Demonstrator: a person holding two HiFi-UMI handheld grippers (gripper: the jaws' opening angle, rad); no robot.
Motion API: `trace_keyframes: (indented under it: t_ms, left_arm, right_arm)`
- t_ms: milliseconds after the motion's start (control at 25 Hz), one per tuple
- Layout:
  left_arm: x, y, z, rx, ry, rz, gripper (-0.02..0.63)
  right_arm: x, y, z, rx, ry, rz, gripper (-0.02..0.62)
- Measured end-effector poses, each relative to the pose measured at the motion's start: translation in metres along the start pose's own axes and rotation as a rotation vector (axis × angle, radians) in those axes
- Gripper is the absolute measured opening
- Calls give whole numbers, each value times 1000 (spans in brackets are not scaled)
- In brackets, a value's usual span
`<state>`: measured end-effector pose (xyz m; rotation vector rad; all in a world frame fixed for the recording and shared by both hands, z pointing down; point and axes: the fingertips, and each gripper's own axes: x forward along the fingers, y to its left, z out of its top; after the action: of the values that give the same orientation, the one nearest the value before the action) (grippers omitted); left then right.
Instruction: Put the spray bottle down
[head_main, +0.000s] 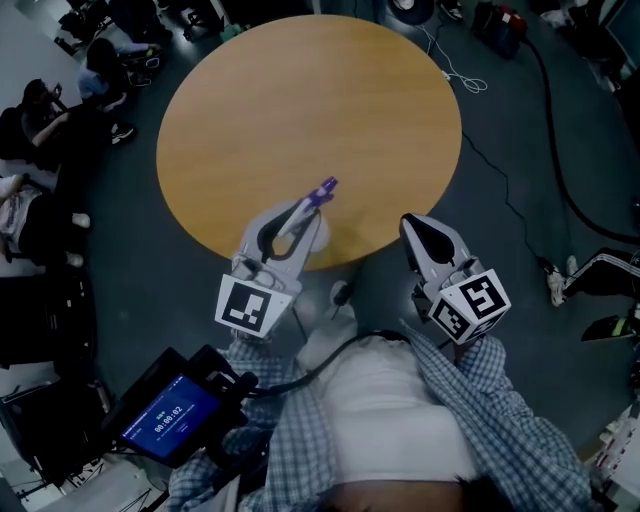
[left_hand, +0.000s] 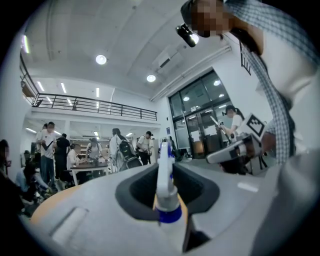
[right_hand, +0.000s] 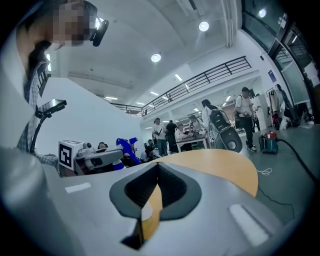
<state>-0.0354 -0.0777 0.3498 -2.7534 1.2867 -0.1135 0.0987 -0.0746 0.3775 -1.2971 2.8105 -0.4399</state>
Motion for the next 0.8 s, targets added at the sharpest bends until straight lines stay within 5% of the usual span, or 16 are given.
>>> trace_keyframes:
  t_ms: [320,800]
  left_arm:
    - [36,64,-15,-29,8,-19,84]
    - [58,85,-36,-49,40,-57,85]
  right_arm:
    - [72,-18,5,10,30,-9,3]
    - [95,-33,-2,29,58,-38,2]
